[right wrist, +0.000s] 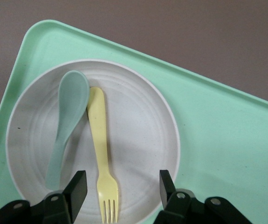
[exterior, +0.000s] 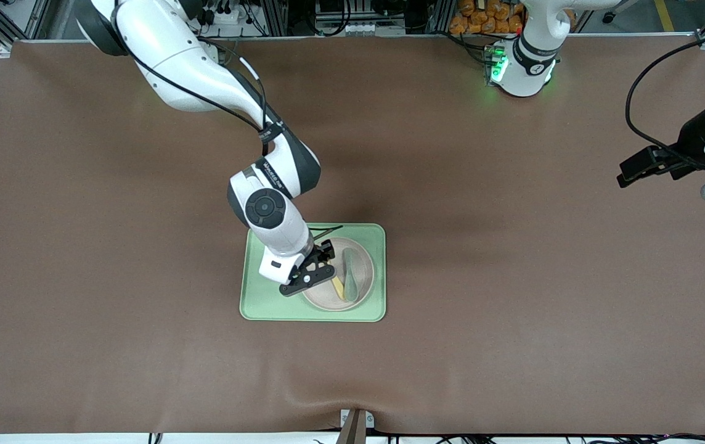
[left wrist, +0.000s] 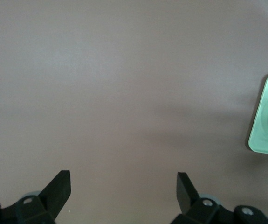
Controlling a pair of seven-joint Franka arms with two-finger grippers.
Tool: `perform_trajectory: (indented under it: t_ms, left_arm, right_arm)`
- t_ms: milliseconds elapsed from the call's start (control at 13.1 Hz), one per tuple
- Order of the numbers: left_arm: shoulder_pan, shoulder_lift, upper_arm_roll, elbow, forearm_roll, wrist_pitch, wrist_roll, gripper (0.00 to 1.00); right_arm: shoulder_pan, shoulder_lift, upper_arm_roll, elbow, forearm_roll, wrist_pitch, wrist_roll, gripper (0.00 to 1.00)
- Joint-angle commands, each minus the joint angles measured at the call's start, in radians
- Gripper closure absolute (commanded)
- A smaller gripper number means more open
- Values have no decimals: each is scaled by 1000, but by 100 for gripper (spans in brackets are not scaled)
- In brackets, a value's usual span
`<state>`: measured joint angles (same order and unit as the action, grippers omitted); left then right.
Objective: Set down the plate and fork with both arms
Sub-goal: 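Lower the right gripper over the yellow fork and grasp it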
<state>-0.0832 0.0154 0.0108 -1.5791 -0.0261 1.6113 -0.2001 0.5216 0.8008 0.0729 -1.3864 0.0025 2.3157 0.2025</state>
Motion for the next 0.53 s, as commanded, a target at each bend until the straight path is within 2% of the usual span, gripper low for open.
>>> perform_trajectory:
  t_ms: [0, 152, 457]
  left_arm:
    - [-1, -72, -12, -85, 35, 39, 69, 0]
    - [0, -72, -15, -73, 35, 9, 83, 0]
    - [3, -60, -15, -12, 37, -45, 91, 0]
  right_arm:
    - [24, 51, -12, 40, -4, 46, 31, 34]
    - [32, 69, -12, 41, -4, 60, 31, 42]
    - [40, 84, -13, 41, -4, 82, 31, 46]
